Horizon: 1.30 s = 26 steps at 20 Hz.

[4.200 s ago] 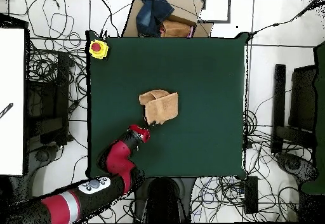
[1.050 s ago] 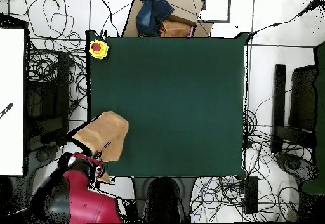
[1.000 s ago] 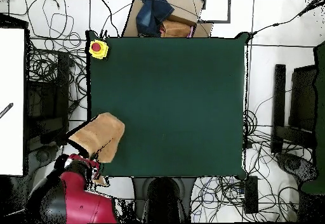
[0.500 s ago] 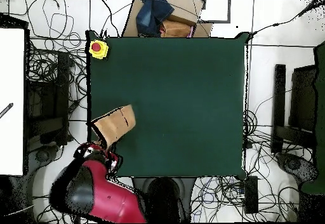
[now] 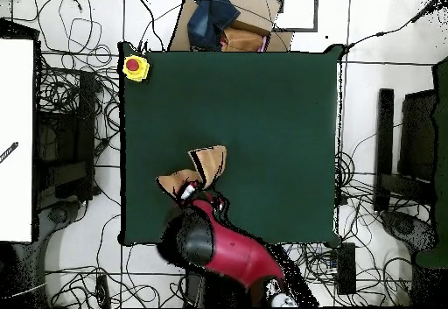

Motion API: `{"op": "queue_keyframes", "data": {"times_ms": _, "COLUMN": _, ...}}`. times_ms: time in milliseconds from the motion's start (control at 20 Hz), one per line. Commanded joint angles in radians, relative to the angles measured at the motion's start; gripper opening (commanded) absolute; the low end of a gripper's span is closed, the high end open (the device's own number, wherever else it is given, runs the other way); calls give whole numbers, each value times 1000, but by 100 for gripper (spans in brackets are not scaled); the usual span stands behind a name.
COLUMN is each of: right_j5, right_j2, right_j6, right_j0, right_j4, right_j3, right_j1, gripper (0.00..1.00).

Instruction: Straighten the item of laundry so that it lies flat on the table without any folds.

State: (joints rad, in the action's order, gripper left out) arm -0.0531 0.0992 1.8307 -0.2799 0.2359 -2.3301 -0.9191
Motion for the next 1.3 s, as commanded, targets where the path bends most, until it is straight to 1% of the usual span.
{"op": "queue_keyframes", "data": {"times_ms": 50, "right_j5": -3, "right_j2": 180, "right_j6": -64, "right_j0": -228, "right_j4": -288, "right_j3": 128, "right_j1": 212, "gripper": 0}}
{"op": "queue_keyframes", "data": {"times_ms": 150, "right_j5": 22, "right_j2": 186, "right_j6": -47, "right_j0": -241, "right_j4": -320, "right_j3": 155, "right_j1": 221, "gripper": 0}}
{"op": "queue_keyframes", "data": {"times_ms": 250, "right_j5": 35, "right_j2": 187, "right_j6": -17, "right_j0": -239, "right_j4": -344, "right_j3": 161, "right_j1": 219, "gripper": 0}}
{"op": "queue_keyframes", "data": {"times_ms": 400, "right_j5": 69, "right_j2": 179, "right_j6": 28, "right_j0": -220, "right_j4": -339, "right_j3": 162, "right_j1": 192, "gripper": 0}}
{"op": "queue_keyframes", "data": {"times_ms": 500, "right_j5": 96, "right_j2": 142, "right_j6": 62, "right_j0": -180, "right_j4": -313, "right_j3": 146, "right_j1": 152, "gripper": 0}}
{"op": "queue_keyframes", "data": {"times_ms": 550, "right_j5": 127, "right_j2": 97, "right_j6": 72, "right_j0": -141, "right_j4": -294, "right_j3": 136, "right_j1": 117, "gripper": 0}}
{"op": "queue_keyframes", "data": {"times_ms": 600, "right_j5": 206, "right_j2": 1, "right_j6": 57, "right_j0": -63, "right_j4": -280, "right_j3": 157, "right_j1": 72, "gripper": 0}}
{"op": "queue_keyframes", "data": {"times_ms": 650, "right_j5": 311, "right_j2": -118, "right_j6": 40, "right_j0": 34, "right_j4": -279, "right_j3": 201, "right_j1": 35, "gripper": 0}}
{"op": "queue_keyframes", "data": {"times_ms": 700, "right_j5": 408, "right_j2": -210, "right_j6": 29, "right_j0": 110, "right_j4": -295, "right_j3": 248, "right_j1": 14, "gripper": 0}}
{"op": "queue_keyframes", "data": {"times_ms": 800, "right_j5": 553, "right_j2": -313, "right_j6": 36, "right_j0": 196, "right_j4": -328, "right_j3": 313, "right_j1": -5, "gripper": 0}}
{"op": "queue_keyframes", "data": {"times_ms": 850, "right_j5": 621, "right_j2": -335, "right_j6": 44, "right_j0": 214, "right_j4": -344, "right_j3": 334, "right_j1": -12, "gripper": 0}}
{"op": "queue_keyframes", "data": {"times_ms": 950, "right_j5": 734, "right_j2": -327, "right_j6": 57, "right_j0": 206, "right_j4": -357, "right_j3": 354, "right_j1": -21, "gripper": 0}}
{"op": "queue_keyframes", "data": {"times_ms": 1000, "right_j5": 764, "right_j2": -321, "right_j6": 63, "right_j0": 200, "right_j4": -362, "right_j3": 358, "right_j1": -24, "gripper": 0}}
{"op": "queue_keyframes", "data": {"times_ms": 1150, "right_j5": 834, "right_j2": -307, "right_j6": 75, "right_j0": 189, "right_j4": -380, "right_j3": 372, "right_j1": -38, "gripper": 0}}
{"op": "queue_keyframes", "data": {"times_ms": 1300, "right_j5": 876, "right_j2": -285, "right_j6": 84, "right_j0": 174, "right_j4": -399, "right_j3": 380, "right_j1": -60, "gripper": 0}}
